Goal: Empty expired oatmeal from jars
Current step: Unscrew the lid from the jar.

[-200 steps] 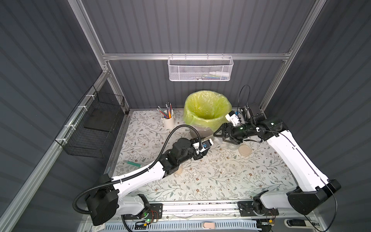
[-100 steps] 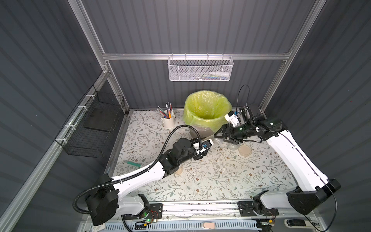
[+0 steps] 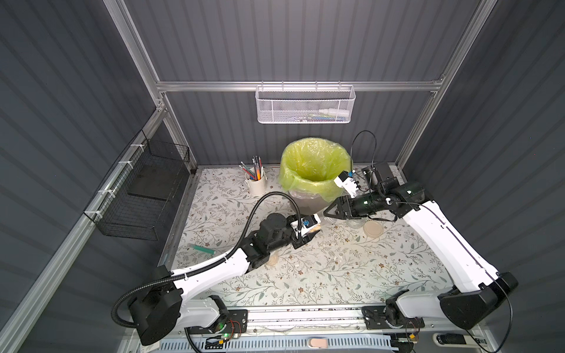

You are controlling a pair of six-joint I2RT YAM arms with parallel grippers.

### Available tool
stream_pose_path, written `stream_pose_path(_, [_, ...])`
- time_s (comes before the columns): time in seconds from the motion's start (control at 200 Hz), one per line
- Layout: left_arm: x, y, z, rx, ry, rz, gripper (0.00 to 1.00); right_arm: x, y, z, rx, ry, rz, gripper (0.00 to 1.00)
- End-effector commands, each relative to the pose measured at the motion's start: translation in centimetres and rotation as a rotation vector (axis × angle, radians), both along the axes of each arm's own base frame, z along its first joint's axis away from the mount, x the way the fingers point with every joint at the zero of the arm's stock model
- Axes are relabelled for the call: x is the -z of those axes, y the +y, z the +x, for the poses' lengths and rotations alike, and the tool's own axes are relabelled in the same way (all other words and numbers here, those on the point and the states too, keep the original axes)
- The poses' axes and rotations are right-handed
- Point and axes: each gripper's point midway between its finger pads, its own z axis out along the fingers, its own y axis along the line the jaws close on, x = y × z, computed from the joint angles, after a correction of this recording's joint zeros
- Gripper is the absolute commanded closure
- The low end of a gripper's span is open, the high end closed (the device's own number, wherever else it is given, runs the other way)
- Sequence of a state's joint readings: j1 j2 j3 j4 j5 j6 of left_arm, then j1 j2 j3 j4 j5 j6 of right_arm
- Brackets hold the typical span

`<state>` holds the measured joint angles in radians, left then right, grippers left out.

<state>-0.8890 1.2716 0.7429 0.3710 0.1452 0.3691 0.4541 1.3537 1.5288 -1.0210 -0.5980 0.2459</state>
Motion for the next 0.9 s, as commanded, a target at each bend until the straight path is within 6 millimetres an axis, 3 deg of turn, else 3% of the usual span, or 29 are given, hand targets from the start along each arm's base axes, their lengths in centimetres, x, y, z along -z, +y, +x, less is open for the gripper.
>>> stream_pose_path(0.0, [-3.3, -0.3, -1.0, 0.079, 0.023, -0.166, 0.95, -1.3, 0.1, -1.3, -0.188, -0.188, -0.011, 0.63])
stream_pose_path(0.045, [-3.2, -0.3, -1.0, 0.086, 0.033, -0.176, 0.95, -1.2, 0.3, -2.0, -0.257, -0.235, 0.001, 0.62])
stream_pose_path(0.22, [-2.3, -0.2, -0.8, 0.097, 0.074, -0.172, 0.96, -0.6, -0.2, -1.3, -0.332, -0.365, -0.071, 0.67])
stream_pose_path(0.25, [-2.2, 0.0, -0.7, 0.091, 0.08, -0.17, 0.96, -0.5, -0.4, -1.3, -0.345, -0.385, -0.092, 0.61])
stream_pose_path(0.375, [-2.1, 0.0, -0.9, 0.122, 0.097, -0.176, 0.96, -0.2, -1.0, -0.9, -0.398, -0.483, -0.154, 0.61])
stream_pose_path(0.66, [-2.4, 0.0, -0.8, 0.123, 0.099, -0.177, 0.96, 0.8, -0.8, -0.8, -0.492, -0.506, -0.152, 0.57])
stream_pose_path(0.896, [-2.7, 0.1, -0.7, 0.113, 0.094, -0.181, 0.96, 1.6, -0.8, -0.3, -0.486, -0.519, -0.168, 0.32])
